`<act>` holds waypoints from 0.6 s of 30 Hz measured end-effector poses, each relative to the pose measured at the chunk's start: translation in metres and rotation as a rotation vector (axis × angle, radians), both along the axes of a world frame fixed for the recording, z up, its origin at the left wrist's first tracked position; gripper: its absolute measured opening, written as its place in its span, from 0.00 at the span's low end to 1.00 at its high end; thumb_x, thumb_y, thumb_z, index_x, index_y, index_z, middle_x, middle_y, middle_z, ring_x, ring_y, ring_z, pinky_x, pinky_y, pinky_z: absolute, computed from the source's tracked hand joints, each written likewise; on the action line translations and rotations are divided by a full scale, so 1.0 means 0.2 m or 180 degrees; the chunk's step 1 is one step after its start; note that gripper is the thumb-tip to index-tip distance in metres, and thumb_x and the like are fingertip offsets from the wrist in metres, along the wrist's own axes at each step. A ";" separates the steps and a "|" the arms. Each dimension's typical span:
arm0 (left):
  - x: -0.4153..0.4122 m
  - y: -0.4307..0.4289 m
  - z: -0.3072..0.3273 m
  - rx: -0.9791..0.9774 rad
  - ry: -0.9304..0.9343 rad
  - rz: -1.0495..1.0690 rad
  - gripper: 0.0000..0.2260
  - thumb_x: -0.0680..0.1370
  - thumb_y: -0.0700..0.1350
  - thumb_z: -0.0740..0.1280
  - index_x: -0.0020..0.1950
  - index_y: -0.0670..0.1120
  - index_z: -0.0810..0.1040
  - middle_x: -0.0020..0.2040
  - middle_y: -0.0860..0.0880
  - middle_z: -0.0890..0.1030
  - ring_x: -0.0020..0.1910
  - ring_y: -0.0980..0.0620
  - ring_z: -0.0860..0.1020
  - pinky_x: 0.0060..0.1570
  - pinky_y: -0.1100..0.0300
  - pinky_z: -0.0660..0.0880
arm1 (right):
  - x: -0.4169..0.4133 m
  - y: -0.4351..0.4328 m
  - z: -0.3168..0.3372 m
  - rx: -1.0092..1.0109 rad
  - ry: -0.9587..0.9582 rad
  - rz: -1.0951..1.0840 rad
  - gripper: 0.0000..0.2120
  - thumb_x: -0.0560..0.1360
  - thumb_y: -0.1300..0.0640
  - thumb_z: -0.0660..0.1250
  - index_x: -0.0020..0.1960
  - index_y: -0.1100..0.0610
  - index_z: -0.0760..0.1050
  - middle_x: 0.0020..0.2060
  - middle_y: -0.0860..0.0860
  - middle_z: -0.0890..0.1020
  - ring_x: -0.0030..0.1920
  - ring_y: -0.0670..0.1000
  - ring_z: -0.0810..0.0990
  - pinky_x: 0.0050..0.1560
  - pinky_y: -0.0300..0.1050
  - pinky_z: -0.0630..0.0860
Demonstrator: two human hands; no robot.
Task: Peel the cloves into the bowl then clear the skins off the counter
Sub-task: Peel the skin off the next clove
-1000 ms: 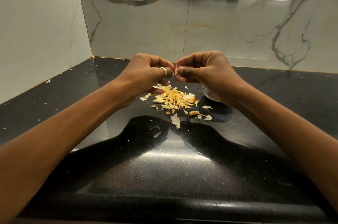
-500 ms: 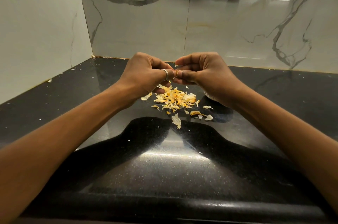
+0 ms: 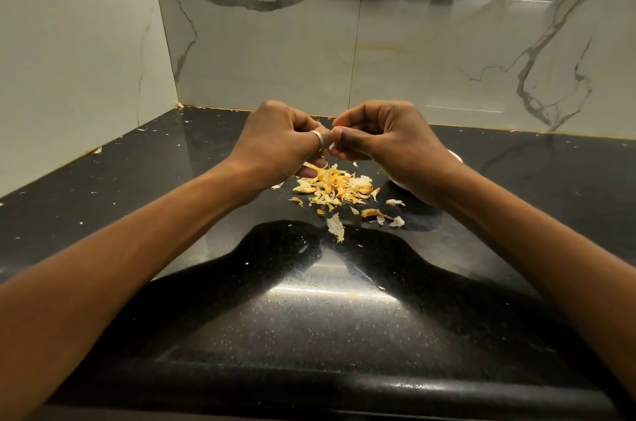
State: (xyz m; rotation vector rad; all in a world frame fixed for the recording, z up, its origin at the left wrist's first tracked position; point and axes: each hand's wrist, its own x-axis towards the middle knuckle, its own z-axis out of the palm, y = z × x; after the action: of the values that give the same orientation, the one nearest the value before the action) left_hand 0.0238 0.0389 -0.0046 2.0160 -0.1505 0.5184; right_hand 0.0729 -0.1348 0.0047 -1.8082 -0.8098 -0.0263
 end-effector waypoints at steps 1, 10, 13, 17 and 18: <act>0.00 0.00 0.00 0.0004 -0.0007 -0.0007 0.05 0.78 0.43 0.71 0.44 0.42 0.82 0.39 0.42 0.84 0.36 0.50 0.85 0.37 0.52 0.83 | 0.00 0.00 0.00 -0.0003 0.0036 0.0016 0.07 0.77 0.65 0.68 0.54 0.63 0.79 0.45 0.58 0.85 0.43 0.50 0.86 0.46 0.41 0.83; 0.00 -0.01 0.00 -0.0014 0.0039 -0.0061 0.04 0.79 0.41 0.70 0.46 0.41 0.82 0.41 0.43 0.82 0.36 0.51 0.84 0.36 0.55 0.83 | 0.01 -0.01 0.01 0.0404 0.0500 0.0209 0.11 0.73 0.68 0.72 0.55 0.64 0.79 0.48 0.60 0.85 0.49 0.54 0.86 0.51 0.43 0.83; 0.00 0.00 0.00 -0.0003 0.0031 -0.0041 0.04 0.79 0.40 0.69 0.47 0.41 0.82 0.41 0.43 0.82 0.36 0.51 0.84 0.36 0.55 0.83 | 0.01 0.00 0.01 0.0354 0.0479 0.0181 0.11 0.74 0.69 0.71 0.55 0.64 0.78 0.47 0.59 0.84 0.45 0.52 0.86 0.47 0.40 0.81; 0.00 0.00 0.00 -0.0026 0.0080 -0.0050 0.04 0.80 0.39 0.69 0.47 0.41 0.82 0.41 0.41 0.83 0.37 0.51 0.84 0.36 0.56 0.82 | 0.01 0.00 0.01 0.0361 0.0453 0.0128 0.11 0.74 0.69 0.71 0.57 0.65 0.78 0.49 0.62 0.84 0.44 0.52 0.86 0.45 0.39 0.81; 0.00 0.00 0.00 -0.0048 0.0101 -0.0067 0.04 0.80 0.39 0.68 0.47 0.40 0.82 0.42 0.41 0.83 0.37 0.51 0.84 0.36 0.56 0.82 | 0.01 0.00 0.01 0.0367 0.0458 0.0128 0.11 0.74 0.70 0.71 0.57 0.65 0.78 0.49 0.62 0.84 0.44 0.52 0.86 0.45 0.39 0.81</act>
State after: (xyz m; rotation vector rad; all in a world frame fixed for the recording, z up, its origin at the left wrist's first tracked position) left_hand 0.0237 0.0381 -0.0050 2.0049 -0.1479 0.4728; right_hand 0.0749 -0.1355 0.0060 -1.6646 -0.7275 0.0810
